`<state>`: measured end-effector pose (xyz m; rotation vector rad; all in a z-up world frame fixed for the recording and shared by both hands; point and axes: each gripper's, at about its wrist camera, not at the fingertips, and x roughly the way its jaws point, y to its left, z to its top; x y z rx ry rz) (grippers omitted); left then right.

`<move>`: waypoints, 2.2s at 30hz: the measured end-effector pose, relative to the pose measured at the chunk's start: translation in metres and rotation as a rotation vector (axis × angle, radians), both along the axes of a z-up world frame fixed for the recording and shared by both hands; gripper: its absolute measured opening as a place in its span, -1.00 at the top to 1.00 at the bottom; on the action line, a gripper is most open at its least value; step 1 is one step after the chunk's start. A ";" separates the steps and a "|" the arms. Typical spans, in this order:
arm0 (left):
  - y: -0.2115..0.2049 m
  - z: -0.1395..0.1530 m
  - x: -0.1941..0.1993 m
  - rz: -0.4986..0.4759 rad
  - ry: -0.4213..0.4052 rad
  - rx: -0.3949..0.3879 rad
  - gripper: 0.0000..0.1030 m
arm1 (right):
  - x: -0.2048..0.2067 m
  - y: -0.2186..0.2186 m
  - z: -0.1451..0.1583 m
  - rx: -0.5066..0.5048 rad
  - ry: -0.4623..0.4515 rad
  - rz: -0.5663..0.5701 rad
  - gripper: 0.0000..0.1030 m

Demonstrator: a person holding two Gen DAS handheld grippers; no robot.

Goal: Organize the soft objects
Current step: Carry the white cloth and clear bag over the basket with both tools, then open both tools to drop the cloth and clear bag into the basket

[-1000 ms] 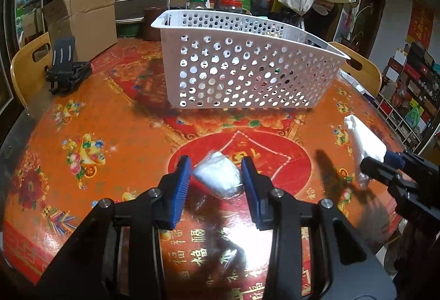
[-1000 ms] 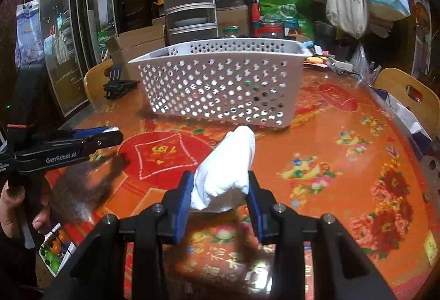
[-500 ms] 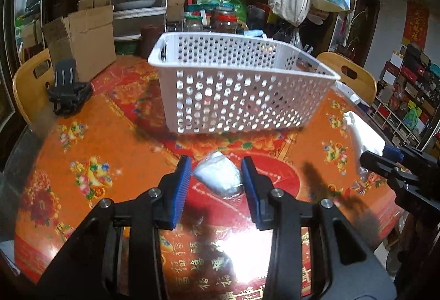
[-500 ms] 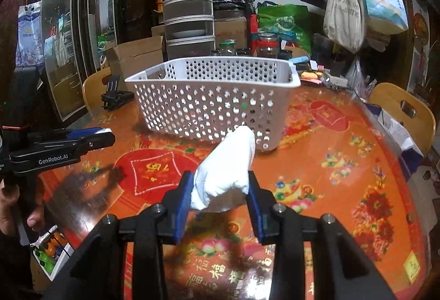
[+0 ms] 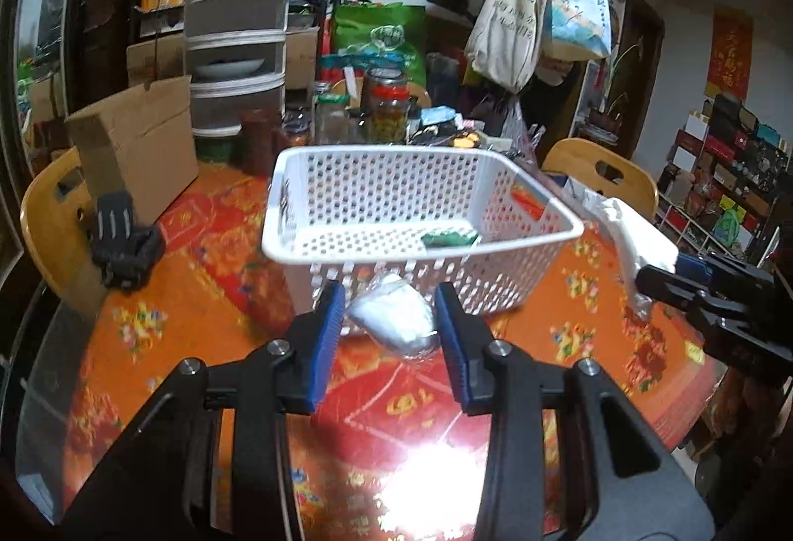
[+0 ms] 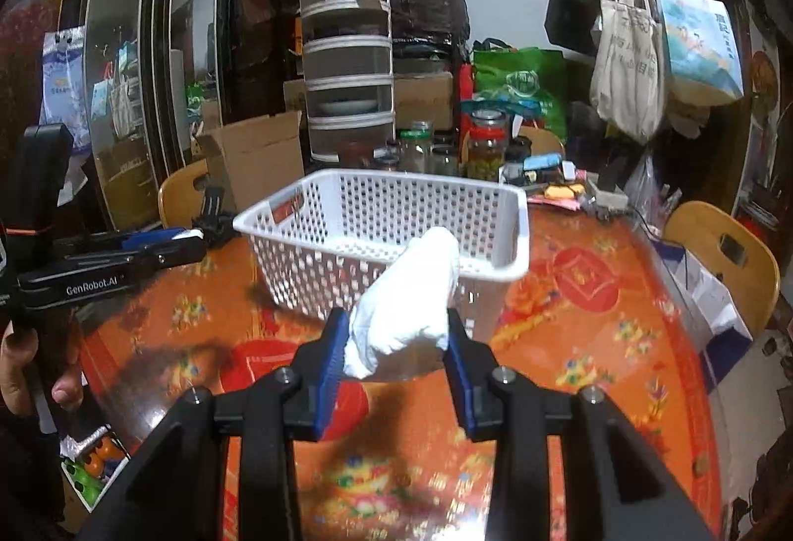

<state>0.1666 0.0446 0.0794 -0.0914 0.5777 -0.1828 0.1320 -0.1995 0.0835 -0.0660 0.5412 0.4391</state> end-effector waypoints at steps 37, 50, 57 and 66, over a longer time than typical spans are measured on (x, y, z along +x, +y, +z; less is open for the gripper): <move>-0.007 -0.054 0.257 0.073 0.402 0.077 0.31 | 0.234 0.078 -0.039 -0.175 0.354 0.017 0.29; -0.008 -0.052 0.244 0.061 0.367 0.060 -0.28 | 0.231 0.074 -0.037 -0.174 0.307 0.006 -0.50; -0.003 -0.028 0.220 0.052 0.295 0.031 -0.76 | 0.221 0.060 -0.023 -0.148 0.268 -0.009 -0.78; 0.002 0.006 0.165 0.033 0.206 0.029 -1.00 | 0.191 0.038 -0.002 -0.116 0.211 -0.056 -1.00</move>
